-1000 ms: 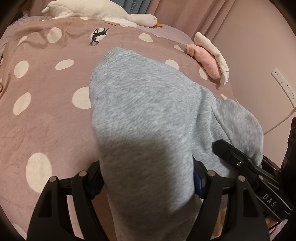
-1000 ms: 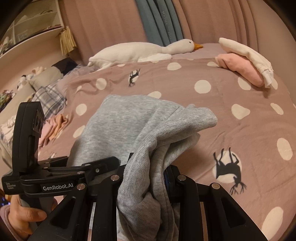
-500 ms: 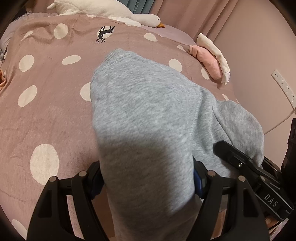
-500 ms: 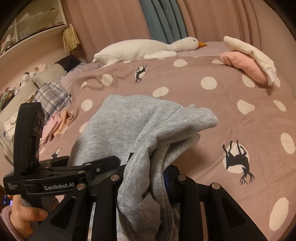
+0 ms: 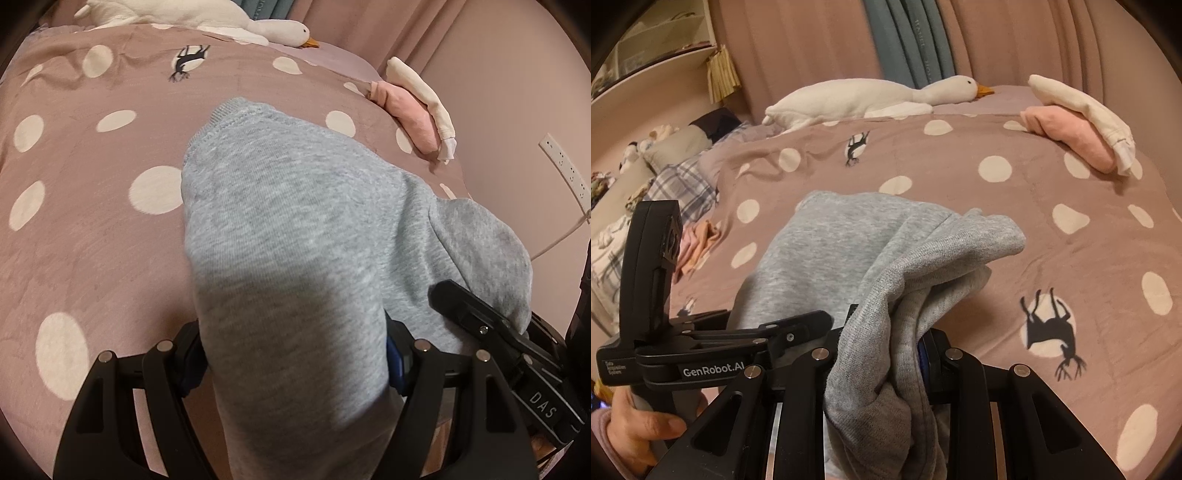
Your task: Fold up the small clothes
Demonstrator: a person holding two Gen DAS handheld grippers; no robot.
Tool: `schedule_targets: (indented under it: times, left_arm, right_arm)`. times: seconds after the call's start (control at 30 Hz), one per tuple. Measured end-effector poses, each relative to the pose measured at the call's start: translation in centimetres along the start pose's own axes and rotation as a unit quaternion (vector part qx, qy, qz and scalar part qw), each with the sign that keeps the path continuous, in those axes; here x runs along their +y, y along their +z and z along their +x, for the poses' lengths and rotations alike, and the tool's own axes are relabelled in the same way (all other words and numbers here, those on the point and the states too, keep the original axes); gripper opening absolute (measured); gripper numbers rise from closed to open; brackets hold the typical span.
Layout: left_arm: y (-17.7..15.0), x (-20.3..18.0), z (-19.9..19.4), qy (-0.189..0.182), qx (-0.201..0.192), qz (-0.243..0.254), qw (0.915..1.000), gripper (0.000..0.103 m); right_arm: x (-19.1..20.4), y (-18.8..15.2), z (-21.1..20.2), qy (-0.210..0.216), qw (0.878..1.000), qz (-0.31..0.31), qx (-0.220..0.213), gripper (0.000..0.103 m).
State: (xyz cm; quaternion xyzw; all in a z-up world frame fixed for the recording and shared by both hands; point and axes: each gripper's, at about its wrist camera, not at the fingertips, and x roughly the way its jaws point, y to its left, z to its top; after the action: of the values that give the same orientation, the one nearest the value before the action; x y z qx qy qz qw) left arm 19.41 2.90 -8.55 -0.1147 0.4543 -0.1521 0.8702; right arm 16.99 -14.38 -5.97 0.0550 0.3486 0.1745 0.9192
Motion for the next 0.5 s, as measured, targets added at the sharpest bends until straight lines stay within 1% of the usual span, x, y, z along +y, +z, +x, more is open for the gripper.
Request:
schedule_targets:
  times: [0.27, 0.5]
  left_arm:
    - [0.6, -0.9, 2.4, -0.003, 0.009, 0.008, 0.9999, 0.075]
    - [0.7, -0.7, 4.8, 0.006, 0.022, 0.001, 0.9997, 0.077]
  right_arm:
    - [-1.9, 0.2, 0.9, -0.014, 1.0, 0.017, 0.003, 0.028]
    - [-3.5, -0.1, 2.4, -0.015, 0.999, 0.033, 0.013, 0.028]
